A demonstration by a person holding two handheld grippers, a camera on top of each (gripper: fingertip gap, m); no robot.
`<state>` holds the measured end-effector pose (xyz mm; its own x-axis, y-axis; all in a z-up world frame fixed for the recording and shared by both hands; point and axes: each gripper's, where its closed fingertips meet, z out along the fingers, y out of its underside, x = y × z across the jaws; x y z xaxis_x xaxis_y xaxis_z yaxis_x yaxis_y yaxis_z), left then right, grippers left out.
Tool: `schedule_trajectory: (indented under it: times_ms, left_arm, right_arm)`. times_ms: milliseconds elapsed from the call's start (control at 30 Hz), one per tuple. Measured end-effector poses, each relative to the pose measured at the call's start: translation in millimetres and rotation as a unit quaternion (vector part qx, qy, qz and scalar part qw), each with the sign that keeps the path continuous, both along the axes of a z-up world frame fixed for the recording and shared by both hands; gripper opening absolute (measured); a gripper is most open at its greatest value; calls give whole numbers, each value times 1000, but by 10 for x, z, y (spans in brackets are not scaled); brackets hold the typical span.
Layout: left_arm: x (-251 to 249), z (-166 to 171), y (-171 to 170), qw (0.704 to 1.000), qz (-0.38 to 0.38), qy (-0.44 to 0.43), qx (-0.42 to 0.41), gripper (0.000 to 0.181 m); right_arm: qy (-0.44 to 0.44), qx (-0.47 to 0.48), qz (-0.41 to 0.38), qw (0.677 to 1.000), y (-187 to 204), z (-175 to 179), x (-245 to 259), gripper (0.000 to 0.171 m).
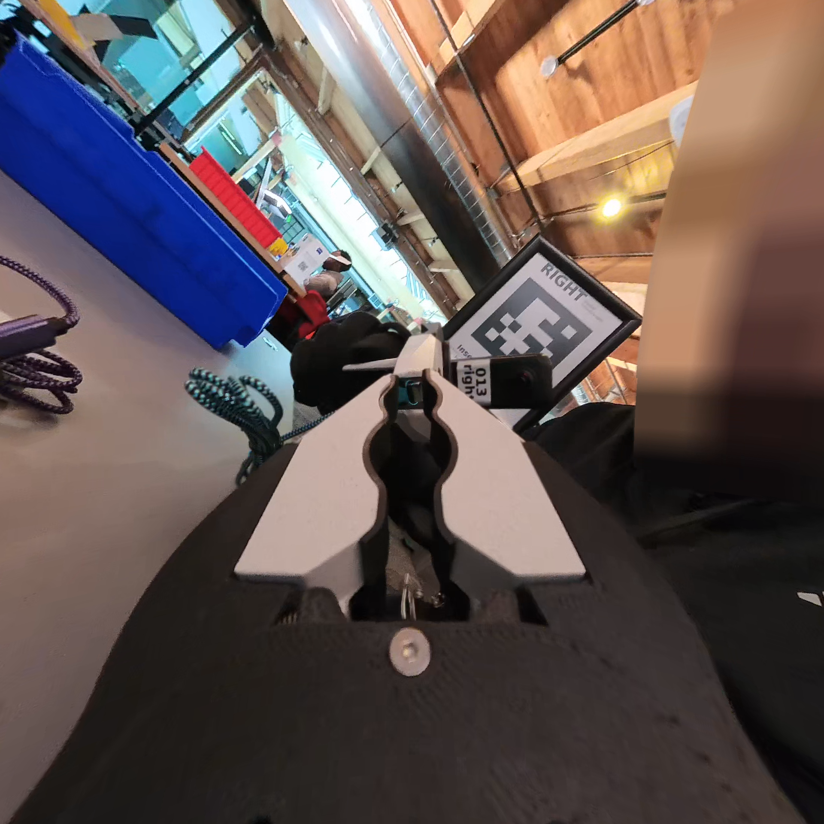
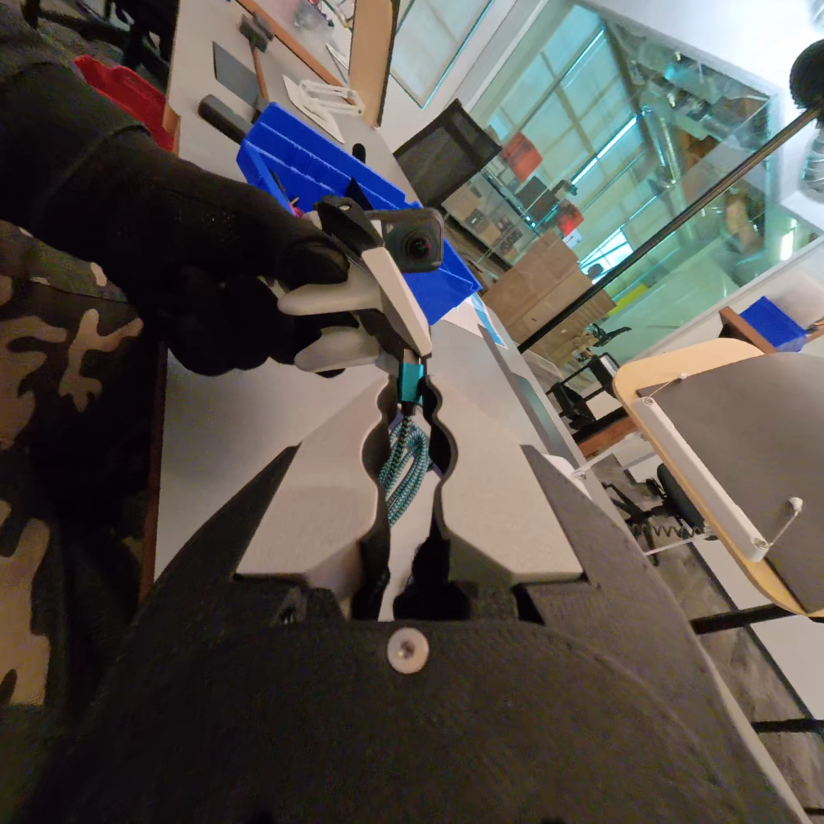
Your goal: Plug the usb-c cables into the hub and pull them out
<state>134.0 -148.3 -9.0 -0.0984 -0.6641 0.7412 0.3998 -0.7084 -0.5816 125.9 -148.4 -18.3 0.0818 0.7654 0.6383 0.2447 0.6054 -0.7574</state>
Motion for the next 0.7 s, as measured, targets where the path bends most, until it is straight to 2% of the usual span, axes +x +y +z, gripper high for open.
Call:
schedule_trajectory:
  times_ms: [100,233,567,700]
  left_arm:
    - [-4,-29,6,1000,2,15,-3,8]
    - [15,-108,8,997,15,76,-2,17]
    - [42,-175,33,993,24,119,-10,6]
    - [16,-79,7,998,6,54,-24,3]
  right_arm:
    - [-4,2,1,1000,17,-16,-2,6]
    - [-6,9,-5,1000,52,-17,9,6]
    - [-29,57,-18,998,58,-98,-43,7]
    - [12,48,-2,999,5,20,-59,8]
